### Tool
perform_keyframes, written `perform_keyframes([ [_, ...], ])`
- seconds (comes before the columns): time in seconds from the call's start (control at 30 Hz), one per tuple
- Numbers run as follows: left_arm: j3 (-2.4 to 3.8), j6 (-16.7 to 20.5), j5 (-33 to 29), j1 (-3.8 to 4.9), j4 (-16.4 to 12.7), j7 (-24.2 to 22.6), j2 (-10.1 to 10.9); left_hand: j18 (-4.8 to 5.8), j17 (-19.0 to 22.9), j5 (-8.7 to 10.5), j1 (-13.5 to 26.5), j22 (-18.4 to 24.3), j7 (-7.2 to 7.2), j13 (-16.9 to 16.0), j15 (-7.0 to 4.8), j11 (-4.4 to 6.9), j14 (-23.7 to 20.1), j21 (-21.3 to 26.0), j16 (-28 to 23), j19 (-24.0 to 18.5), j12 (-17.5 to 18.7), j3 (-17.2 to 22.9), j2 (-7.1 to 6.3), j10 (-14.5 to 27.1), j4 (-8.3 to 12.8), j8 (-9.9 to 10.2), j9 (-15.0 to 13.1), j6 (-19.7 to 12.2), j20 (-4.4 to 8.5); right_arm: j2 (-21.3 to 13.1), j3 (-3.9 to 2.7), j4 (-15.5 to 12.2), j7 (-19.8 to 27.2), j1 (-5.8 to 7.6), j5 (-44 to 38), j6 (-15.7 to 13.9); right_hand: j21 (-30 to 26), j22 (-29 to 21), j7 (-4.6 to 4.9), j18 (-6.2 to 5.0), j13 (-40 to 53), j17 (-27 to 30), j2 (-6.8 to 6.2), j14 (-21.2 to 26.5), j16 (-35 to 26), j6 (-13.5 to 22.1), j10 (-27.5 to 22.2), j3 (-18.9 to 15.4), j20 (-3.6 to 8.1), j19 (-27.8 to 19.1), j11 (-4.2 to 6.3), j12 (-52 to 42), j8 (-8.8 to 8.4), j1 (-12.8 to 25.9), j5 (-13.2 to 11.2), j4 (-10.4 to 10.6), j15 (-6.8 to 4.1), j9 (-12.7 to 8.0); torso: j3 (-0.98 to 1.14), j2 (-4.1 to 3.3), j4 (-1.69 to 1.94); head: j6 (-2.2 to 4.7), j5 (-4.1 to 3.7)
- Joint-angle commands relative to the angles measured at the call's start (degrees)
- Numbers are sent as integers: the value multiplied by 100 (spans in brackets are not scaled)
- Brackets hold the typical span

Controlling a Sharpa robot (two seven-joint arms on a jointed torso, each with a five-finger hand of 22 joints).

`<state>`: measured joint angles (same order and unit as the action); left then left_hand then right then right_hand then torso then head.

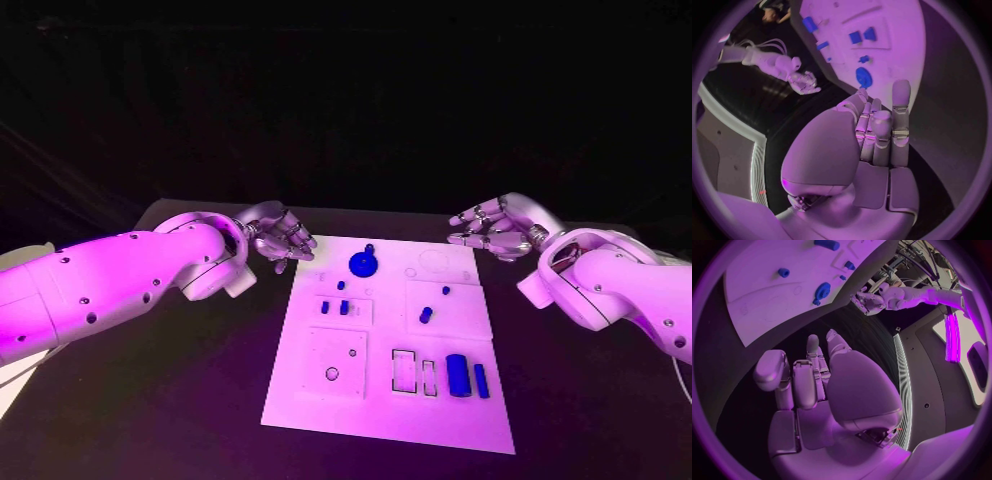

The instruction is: Assemble the parts on the task board

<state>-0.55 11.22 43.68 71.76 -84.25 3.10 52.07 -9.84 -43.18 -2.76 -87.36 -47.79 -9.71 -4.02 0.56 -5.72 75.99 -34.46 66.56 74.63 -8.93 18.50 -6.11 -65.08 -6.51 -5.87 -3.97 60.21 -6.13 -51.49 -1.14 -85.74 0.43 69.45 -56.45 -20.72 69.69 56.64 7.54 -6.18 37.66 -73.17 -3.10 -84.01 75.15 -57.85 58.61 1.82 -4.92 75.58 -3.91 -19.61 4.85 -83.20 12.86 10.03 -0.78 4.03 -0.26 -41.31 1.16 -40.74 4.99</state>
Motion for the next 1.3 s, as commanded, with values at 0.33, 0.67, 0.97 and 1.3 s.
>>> perform_keyframes([
  [0.33,-166,265,-5384,-69,-221,-1897,229,-64,212,-22,221,126,57,-87,-62,99,-120,194,-75,-95,-283,133,-18,-264,-69,-55,-2,138,46,-36,22,-423,-1027,-199,-3719,1325,-121,-79,-113,-37,-2042,172,-305,-232,-212,-499,496,560,-10,226,29,1235,-40,-373,-437,-16,-18,-7,-19,1,-12,29,-234],
  [0.67,-181,202,-5575,-101,-398,-1996,276,-63,240,-27,232,132,56,-89,-62,99,-134,203,-87,-99,-294,143,-27,-252,-65,-52,1,132,48,122,51,-507,-1294,-355,-4696,1471,-179,-137,-143,-43,-2538,281,-442,-244,-312,-531,521,835,32,261,67,1400,-109,-339,-601,57,-67,-15,-17,-15,6,21,-251],
  [0.97,-182,172,-5589,-104,-474,-1982,310,-60,271,-28,266,141,49,-91,-59,93,-154,220,-97,-107,-314,154,-44,-229,-66,-48,5,120,48,228,55,-465,-1376,-393,-4918,1388,-220,-175,-134,-44,-2801,327,-495,-247,-355,-533,574,1068,47,277,62,1441,-115,-310,-779,102,-75,-16,-15,-14,2,-5,-237],
  [1.3,-182,170,-5590,-104,-498,-1939,334,-57,296,-28,298,151,41,-93,-53,85,-169,236,-102,-111,-331,166,-59,-200,-66,-39,10,99,47,300,57,-369,-1384,-429,-4961,1384,-246,-197,-135,-49,-2970,347,-478,-250,-373,-579,622,1307,81,289,68,1451,-103,-290,-823,133,-112,-10,-11,-9,1,-23,-231],
])
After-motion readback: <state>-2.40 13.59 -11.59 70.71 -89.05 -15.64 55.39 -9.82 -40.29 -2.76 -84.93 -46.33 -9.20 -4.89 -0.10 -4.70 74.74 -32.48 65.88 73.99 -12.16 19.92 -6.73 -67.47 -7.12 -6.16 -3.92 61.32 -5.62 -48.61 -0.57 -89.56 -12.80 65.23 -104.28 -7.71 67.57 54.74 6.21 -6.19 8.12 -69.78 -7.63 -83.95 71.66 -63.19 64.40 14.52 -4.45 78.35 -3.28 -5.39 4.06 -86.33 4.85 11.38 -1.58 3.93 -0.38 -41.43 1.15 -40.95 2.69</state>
